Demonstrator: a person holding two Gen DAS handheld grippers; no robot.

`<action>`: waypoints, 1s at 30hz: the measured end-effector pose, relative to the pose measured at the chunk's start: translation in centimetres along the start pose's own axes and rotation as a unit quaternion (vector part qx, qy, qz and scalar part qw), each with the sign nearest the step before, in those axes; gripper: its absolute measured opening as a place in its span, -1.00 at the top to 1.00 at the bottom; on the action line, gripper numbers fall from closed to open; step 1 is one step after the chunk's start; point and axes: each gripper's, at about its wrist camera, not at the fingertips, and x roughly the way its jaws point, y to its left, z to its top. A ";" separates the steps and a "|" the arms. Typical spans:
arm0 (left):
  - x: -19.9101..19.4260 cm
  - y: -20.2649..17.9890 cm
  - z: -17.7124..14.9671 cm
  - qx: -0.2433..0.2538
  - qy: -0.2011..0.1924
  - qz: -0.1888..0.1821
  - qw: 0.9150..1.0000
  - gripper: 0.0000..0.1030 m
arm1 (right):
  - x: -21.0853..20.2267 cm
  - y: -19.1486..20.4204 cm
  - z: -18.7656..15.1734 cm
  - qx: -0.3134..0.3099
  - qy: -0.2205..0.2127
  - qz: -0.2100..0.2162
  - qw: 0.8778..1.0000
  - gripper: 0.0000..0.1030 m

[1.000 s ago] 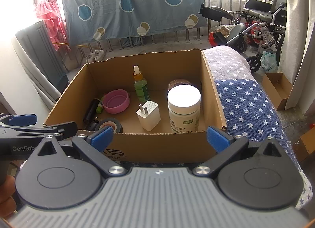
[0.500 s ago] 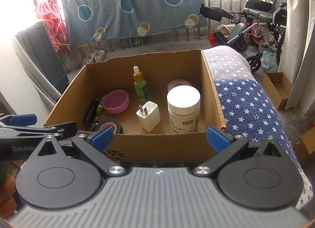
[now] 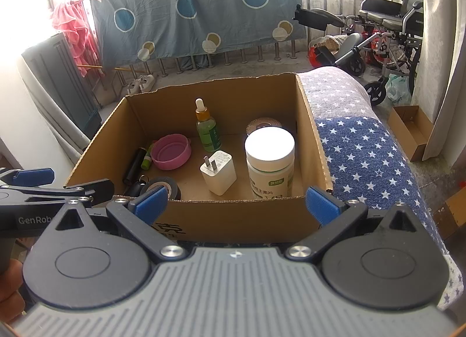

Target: Organize rigid objects

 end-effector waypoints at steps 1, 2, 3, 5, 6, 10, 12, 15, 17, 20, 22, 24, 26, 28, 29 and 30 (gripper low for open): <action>0.0 0.0 0.0 0.000 0.000 0.000 1.000 -0.96 | 0.0 0.0 0.0 0.000 0.000 0.000 1.000 -0.98; 0.0 0.0 0.0 0.000 0.000 0.000 1.000 -0.96 | 0.0 0.0 0.0 0.000 0.000 0.000 1.000 -0.98; 0.0 0.0 0.0 0.000 0.000 0.000 1.000 -0.96 | 0.0 0.0 0.0 0.000 0.000 0.000 1.000 -0.98; 0.0 0.0 0.0 0.000 0.000 0.001 1.000 -0.96 | 0.0 0.0 0.0 0.001 0.001 0.000 1.000 -0.98; 0.0 0.0 0.0 0.000 0.000 0.000 1.000 -0.96 | 0.0 0.0 -0.1 0.002 0.001 0.000 1.000 -0.98; 0.0 0.0 0.2 0.001 0.001 0.001 1.000 -0.96 | 0.0 -0.1 -0.1 0.003 0.002 0.000 1.000 -0.98; 0.0 0.0 0.2 0.001 0.000 0.001 1.000 -0.96 | 0.0 -0.2 -0.2 0.005 0.002 0.000 1.000 -0.98; 0.0 0.0 0.2 0.001 0.001 0.001 1.000 -0.96 | 0.0 -0.2 -0.2 0.005 0.002 0.000 1.000 -0.98; 0.0 0.0 0.2 0.001 0.000 0.001 1.000 -0.96 | 0.0 -0.2 -0.2 0.005 0.003 0.000 1.000 -0.98; 0.0 0.0 0.2 0.001 0.000 0.001 1.000 -0.96 | 0.0 -0.2 -0.2 0.005 0.002 0.000 1.000 -0.98; 0.0 0.0 0.2 0.002 0.000 0.001 1.000 -0.96 | 0.0 -0.2 -0.2 0.005 0.002 0.000 1.000 -0.98; 0.0 -0.1 0.2 0.002 0.000 0.001 1.000 -0.96 | 0.0 -0.2 -0.2 0.005 0.003 0.000 1.000 -0.98; 0.0 0.0 0.2 0.001 0.001 0.001 1.000 -0.96 | 0.1 -0.2 -0.2 0.006 0.003 0.000 1.000 -0.98; 0.0 0.0 0.2 0.001 0.001 0.001 1.000 -0.96 | 0.1 -0.2 -0.3 0.006 0.003 0.000 1.000 -0.98; -0.1 0.1 0.3 0.001 0.001 0.001 1.000 -0.96 | 0.1 -0.1 -0.3 0.005 0.003 -0.001 1.000 -0.98; 0.0 0.0 0.2 0.001 0.000 0.001 1.000 -0.96 | 0.1 -0.1 -0.3 0.005 0.003 -0.001 1.000 -0.98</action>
